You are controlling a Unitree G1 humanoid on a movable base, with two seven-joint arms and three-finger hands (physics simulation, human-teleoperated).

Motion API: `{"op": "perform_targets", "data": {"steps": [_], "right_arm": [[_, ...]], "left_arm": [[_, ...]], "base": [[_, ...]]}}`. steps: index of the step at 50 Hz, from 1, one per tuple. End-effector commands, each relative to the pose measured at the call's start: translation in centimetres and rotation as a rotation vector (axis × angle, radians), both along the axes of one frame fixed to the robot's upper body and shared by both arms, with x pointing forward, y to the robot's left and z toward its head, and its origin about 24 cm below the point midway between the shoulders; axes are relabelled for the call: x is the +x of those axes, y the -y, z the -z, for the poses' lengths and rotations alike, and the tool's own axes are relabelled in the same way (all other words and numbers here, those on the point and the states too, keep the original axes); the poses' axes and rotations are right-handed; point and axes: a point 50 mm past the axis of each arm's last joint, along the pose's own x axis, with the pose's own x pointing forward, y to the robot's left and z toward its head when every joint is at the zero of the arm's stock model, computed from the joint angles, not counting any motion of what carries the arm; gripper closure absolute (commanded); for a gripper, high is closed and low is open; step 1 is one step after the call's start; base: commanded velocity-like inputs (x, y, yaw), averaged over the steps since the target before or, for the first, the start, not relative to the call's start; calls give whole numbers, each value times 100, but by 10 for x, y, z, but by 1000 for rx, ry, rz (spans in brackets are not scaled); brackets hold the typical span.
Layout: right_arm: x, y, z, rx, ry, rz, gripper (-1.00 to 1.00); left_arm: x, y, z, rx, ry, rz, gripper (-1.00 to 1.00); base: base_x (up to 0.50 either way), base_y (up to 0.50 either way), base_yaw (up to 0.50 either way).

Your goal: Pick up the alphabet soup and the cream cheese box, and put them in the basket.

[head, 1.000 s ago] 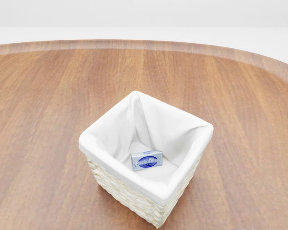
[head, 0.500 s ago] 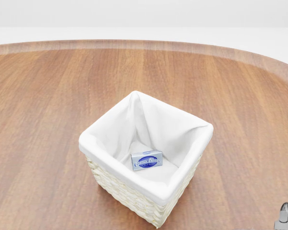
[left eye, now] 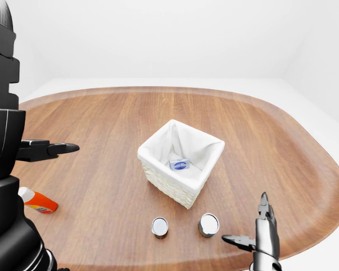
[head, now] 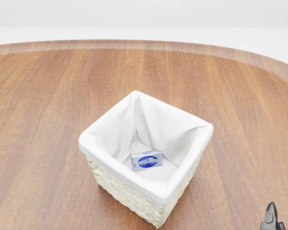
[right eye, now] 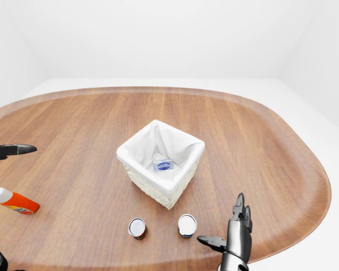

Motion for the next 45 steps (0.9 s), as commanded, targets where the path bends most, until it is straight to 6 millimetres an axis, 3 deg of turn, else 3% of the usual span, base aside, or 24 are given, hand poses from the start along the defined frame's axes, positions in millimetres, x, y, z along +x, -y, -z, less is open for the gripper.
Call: {"op": "perform_targets", "data": {"steps": [1, 17, 31, 45], "right_arm": [[-1, -8, -4, -20, 12, -34, -100], [5, -16, 1, -79, 16, -67, -100], [15, -40, 2, -103, 36, -190, -100], [6, -57, -9, -101, 73, -293, -100]], "left_arm": [[-2, 1, -1, 8, 1, 0, -100], [-1, 1, -1, 10, 0, -1, -100], [1, -2, 0, -12, 3, 6, -100], [0, -1, 0, -5, 4, 6, -100]], "base": [[0, 0, 0], [0, 0, 0], [0, 0, 0], [0, 0, 0]]}}
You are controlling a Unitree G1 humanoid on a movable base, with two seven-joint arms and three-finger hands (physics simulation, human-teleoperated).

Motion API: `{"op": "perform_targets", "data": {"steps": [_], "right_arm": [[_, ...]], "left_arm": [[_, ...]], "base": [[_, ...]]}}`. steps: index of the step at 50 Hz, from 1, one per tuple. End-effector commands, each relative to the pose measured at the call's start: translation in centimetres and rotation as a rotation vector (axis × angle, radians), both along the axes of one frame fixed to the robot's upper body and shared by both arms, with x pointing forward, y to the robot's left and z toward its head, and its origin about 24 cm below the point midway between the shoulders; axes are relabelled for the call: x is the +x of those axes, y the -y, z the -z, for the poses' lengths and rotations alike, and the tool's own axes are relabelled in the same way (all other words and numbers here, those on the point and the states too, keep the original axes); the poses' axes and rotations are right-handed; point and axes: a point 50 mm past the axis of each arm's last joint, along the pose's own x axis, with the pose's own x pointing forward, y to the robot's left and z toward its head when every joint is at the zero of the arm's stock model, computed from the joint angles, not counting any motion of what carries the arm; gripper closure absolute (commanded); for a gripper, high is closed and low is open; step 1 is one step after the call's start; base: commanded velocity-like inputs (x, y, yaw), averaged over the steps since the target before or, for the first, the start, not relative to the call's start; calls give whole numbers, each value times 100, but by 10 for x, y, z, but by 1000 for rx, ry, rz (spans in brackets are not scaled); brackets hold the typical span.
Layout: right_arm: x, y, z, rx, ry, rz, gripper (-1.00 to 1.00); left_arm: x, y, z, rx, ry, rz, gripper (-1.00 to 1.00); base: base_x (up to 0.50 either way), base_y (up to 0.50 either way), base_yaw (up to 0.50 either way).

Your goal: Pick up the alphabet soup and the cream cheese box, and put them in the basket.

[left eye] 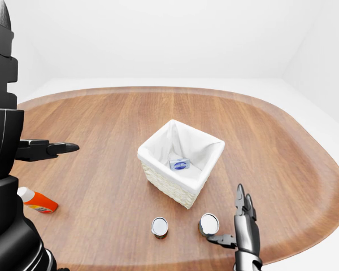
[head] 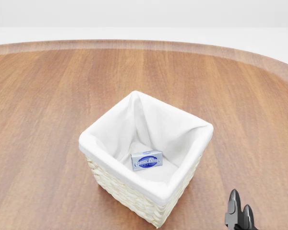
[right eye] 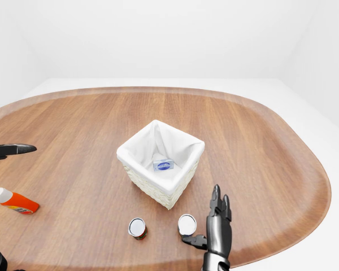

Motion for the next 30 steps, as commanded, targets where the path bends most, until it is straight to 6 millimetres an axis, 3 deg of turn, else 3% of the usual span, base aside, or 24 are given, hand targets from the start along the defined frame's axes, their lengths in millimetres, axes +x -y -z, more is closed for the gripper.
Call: {"op": "perform_targets", "data": {"steps": [1, 30], "right_arm": [[-3, -13, -5, 6, 11, -81, -100], [-1, -20, 17, -26, -77, -155, -100]], "left_arm": [[-1, 1, -1, 6, 1, 0, -100], [0, -1, 1, -8, 0, 1, -100]], "base": [[0, 0, 0], [0, 0, 0]]}}
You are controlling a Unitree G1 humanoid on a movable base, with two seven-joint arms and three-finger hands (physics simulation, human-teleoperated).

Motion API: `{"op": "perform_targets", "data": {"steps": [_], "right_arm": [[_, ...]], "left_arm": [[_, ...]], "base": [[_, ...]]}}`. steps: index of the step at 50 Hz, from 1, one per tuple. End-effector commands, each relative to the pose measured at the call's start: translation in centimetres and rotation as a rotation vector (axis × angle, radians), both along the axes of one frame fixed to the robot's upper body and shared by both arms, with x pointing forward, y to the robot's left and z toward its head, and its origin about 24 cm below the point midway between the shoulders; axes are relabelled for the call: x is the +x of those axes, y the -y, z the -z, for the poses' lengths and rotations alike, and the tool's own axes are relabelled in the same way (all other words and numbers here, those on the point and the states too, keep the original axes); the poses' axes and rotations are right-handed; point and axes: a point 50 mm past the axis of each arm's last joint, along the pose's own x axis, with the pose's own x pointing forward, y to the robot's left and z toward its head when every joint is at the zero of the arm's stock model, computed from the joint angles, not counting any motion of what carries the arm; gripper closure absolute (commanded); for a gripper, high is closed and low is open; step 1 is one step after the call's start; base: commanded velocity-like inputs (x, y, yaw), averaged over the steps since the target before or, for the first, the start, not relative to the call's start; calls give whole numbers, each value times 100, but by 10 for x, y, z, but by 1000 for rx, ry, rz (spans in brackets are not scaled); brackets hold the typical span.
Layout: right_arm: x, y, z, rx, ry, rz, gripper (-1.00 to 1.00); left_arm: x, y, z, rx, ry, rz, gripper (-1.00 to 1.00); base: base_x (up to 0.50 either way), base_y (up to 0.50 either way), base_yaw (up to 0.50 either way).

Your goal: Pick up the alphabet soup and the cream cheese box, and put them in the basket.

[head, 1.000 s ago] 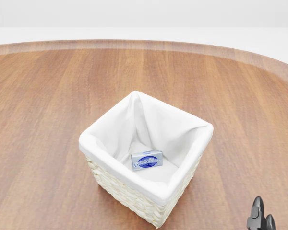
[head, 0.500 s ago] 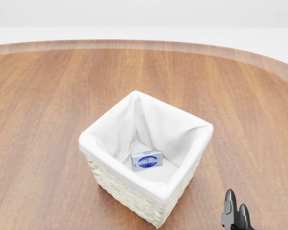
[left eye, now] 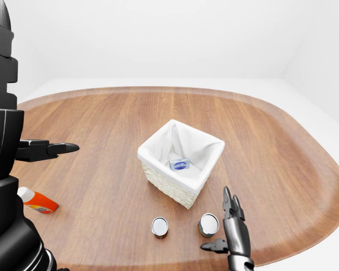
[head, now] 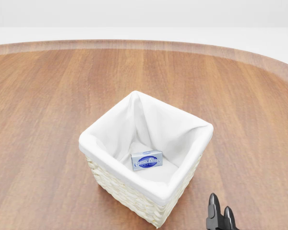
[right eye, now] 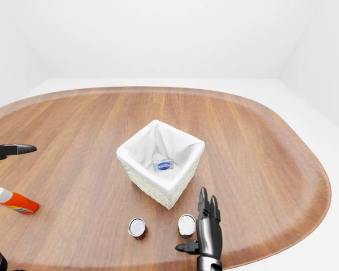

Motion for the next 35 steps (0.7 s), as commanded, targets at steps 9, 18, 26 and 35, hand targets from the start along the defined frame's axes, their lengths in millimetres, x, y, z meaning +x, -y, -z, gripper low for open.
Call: {"op": "perform_targets", "data": {"steps": [9, 18, 26, 35], "right_arm": [[5, 1, 17, -15, -65, -3, -100], [9, 0, 19, -25, -65, -4, -100], [14, -1, 20, 1, -66, 8, -100], [21, -2, 20, -7, -58, 5, -100]], "left_arm": [[0, 0, 0, -2, 2, 2, -100], [0, 0, 0, -3, 0, 2, -100], [0, 1, -1, 8, 1, -2, -100], [1, 0, 1, -4, -1, -1, -100]], "base": [[0, 0, 0], [0, 0, 0], [0, 0, 0], [0, 0, 0]]}}
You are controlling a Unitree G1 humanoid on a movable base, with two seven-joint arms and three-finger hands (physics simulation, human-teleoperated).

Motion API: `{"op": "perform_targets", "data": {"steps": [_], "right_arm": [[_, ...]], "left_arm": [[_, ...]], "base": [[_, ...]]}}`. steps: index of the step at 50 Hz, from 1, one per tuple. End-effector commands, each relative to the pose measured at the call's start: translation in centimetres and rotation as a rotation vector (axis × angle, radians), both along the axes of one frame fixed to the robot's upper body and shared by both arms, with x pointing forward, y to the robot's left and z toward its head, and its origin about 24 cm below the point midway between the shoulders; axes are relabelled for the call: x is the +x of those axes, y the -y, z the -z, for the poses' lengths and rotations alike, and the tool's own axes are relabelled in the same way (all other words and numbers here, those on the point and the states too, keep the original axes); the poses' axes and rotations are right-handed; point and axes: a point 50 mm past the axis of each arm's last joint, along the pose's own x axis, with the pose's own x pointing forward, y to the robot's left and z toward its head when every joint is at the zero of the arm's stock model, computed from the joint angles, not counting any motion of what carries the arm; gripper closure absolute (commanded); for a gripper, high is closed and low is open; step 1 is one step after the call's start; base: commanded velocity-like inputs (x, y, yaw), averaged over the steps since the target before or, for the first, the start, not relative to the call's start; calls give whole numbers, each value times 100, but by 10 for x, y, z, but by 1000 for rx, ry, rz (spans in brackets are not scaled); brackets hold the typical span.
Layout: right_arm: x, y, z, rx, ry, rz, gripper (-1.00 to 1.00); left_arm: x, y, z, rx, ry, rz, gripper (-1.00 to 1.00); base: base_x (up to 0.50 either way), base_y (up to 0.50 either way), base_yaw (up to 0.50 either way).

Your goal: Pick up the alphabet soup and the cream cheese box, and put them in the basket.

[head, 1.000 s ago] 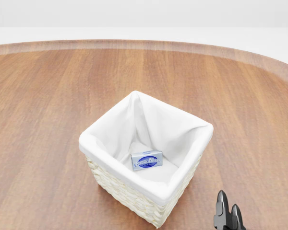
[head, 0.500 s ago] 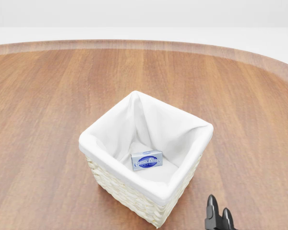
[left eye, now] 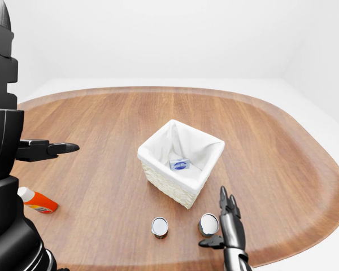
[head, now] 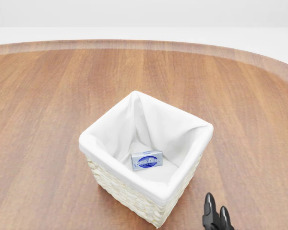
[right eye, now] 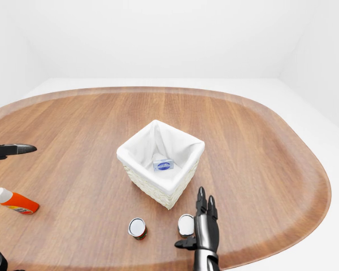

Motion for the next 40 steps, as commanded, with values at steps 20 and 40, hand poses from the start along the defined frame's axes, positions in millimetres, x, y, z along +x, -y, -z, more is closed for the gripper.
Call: {"op": "perform_targets", "data": {"steps": [20, 40], "right_arm": [[3, -6, 26, -69, -112, -63, -100], [2, -6, 37, -120, -167, -103, 100]], "left_arm": [[-1, 1, 0, 7, -1, -3, -100], [0, 0, 1, -3, -1, -1, -100]], "base": [[0, 0, 0], [0, 0, 0]]}}
